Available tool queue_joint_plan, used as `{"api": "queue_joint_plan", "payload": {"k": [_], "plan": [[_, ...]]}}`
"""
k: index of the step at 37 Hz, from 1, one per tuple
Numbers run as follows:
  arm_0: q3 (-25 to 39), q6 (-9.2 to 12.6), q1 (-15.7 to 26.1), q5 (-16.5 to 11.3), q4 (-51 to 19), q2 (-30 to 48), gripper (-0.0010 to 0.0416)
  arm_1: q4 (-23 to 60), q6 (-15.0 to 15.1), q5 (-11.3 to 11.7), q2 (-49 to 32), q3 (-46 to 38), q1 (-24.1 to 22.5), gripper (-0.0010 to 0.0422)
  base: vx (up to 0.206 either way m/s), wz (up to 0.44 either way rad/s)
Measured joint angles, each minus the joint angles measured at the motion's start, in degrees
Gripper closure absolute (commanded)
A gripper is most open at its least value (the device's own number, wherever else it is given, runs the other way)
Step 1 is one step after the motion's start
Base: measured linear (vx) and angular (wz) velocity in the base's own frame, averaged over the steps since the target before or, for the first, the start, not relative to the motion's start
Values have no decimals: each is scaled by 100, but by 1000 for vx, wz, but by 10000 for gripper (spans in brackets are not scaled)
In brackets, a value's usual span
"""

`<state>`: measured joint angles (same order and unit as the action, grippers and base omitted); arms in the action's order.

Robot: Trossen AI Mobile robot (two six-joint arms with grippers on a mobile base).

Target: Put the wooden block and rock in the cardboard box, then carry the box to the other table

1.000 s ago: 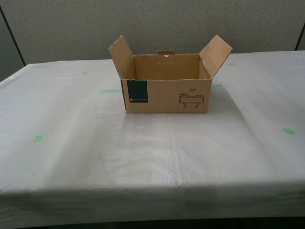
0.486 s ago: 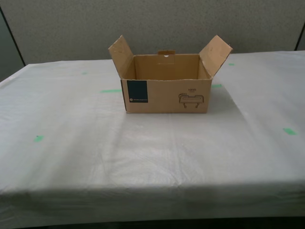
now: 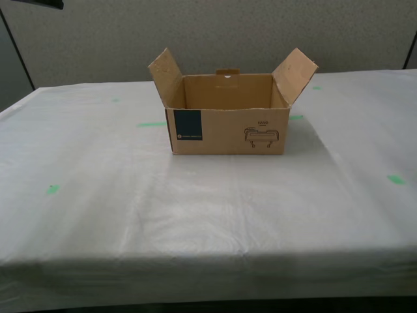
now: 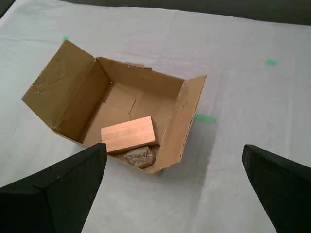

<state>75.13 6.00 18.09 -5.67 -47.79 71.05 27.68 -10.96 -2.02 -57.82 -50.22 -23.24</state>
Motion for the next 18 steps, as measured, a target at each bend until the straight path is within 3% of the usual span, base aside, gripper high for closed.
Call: {"api": "queue_joint_plan", "payload": {"k": [8,18], "plan": [[-595,-131,0,0,708,-404,16,-33,0,0,2,28,0,108,0,0],[-660,-146,-4,0,706,-428,16,-48,0,0,2,28,0,108,0,0]]}}
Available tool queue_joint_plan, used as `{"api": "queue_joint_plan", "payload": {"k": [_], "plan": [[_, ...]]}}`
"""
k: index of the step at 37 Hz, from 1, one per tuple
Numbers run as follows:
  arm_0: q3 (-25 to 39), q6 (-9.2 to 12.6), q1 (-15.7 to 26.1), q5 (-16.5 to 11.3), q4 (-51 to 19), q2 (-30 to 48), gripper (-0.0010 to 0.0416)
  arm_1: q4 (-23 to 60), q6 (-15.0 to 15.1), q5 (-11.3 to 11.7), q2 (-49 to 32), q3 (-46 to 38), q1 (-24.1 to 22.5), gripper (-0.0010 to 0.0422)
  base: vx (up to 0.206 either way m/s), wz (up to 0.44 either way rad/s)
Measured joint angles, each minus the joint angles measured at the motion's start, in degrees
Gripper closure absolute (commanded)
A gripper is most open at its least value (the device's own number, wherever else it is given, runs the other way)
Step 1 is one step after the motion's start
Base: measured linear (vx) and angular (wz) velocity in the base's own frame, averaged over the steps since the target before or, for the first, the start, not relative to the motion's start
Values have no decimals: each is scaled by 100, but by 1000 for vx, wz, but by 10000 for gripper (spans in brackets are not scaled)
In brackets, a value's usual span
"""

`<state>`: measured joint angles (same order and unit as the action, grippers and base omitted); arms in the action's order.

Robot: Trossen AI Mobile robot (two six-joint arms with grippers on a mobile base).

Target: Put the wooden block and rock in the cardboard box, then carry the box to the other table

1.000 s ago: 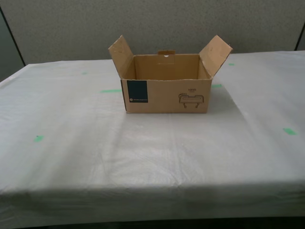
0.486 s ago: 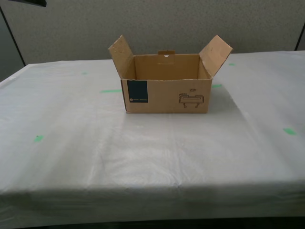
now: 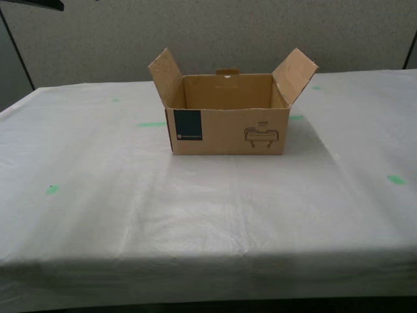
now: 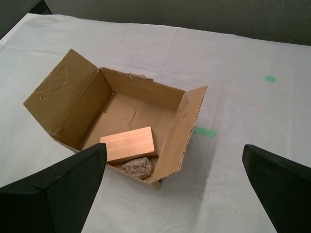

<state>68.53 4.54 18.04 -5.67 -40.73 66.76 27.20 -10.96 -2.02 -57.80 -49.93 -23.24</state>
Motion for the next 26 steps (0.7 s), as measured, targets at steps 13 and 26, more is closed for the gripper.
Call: {"api": "queue_joint_plan", "payload": {"k": [13,26], "plan": [[0,0,7,0,0,0,16,0,0,0,0,0,0,108,0,0],[0,0,0,0,0,0,16,0,0,0,2,0,0,108,0,0]]}}
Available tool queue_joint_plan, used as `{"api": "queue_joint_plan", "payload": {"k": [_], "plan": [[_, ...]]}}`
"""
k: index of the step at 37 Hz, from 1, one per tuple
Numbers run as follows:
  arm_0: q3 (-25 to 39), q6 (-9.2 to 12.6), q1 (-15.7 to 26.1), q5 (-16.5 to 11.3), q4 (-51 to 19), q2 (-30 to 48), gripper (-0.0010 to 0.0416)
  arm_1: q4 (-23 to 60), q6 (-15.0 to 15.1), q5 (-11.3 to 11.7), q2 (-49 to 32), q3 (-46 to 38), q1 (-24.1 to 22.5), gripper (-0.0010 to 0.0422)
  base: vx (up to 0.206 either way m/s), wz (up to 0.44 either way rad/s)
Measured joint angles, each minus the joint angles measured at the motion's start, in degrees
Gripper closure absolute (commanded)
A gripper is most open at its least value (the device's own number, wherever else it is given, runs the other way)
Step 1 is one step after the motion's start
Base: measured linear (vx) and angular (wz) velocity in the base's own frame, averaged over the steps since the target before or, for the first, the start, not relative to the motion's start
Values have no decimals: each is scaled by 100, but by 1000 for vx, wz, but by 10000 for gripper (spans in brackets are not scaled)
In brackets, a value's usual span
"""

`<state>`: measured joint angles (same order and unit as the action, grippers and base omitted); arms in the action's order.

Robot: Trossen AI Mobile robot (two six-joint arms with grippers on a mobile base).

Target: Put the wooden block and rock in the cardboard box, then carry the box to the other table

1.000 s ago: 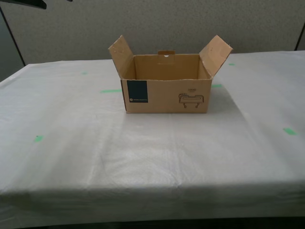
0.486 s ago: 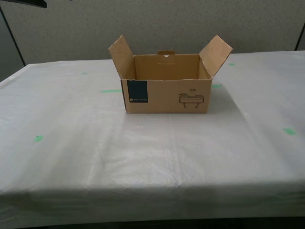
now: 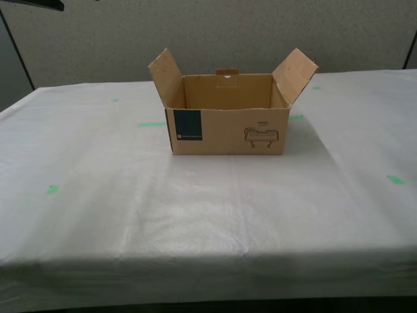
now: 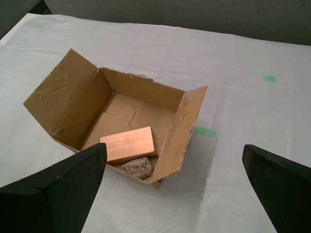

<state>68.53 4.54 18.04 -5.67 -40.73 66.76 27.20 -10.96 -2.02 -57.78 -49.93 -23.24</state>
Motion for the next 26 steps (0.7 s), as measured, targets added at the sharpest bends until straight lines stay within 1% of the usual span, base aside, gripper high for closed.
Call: {"api": "queue_joint_plan", "payload": {"k": [26], "plan": [[0,0,2,0,0,0,16,0,0,0,-2,0,0,108,0,0]]}}
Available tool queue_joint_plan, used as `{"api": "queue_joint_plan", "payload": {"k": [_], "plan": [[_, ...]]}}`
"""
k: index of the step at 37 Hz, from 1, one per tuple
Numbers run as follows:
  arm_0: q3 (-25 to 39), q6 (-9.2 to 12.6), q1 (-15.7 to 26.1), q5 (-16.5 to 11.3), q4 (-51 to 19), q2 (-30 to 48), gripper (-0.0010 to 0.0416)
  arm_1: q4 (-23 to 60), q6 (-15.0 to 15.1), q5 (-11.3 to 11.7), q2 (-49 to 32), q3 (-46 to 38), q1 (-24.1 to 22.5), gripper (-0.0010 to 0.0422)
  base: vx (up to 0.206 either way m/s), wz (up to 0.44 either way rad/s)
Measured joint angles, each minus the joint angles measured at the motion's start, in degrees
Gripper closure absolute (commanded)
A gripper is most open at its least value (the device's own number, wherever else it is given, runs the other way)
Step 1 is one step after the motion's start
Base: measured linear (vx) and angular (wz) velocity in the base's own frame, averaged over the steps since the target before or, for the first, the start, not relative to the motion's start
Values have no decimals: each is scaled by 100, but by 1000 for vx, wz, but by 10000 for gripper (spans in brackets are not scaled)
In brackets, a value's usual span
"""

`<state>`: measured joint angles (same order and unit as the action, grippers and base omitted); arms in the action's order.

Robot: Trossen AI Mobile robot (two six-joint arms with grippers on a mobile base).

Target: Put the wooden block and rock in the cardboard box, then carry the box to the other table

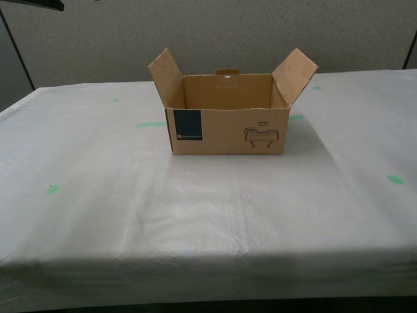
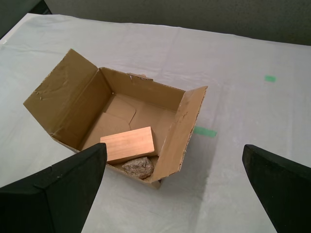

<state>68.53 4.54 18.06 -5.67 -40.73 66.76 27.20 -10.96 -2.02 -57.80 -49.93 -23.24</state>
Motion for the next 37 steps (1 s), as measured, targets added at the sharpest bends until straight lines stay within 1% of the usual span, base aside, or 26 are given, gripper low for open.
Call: {"api": "queue_joint_plan", "payload": {"k": [37], "plan": [[0,0,-2,0,0,0,16,0,0,0,0,0,0,108,0,0]]}}
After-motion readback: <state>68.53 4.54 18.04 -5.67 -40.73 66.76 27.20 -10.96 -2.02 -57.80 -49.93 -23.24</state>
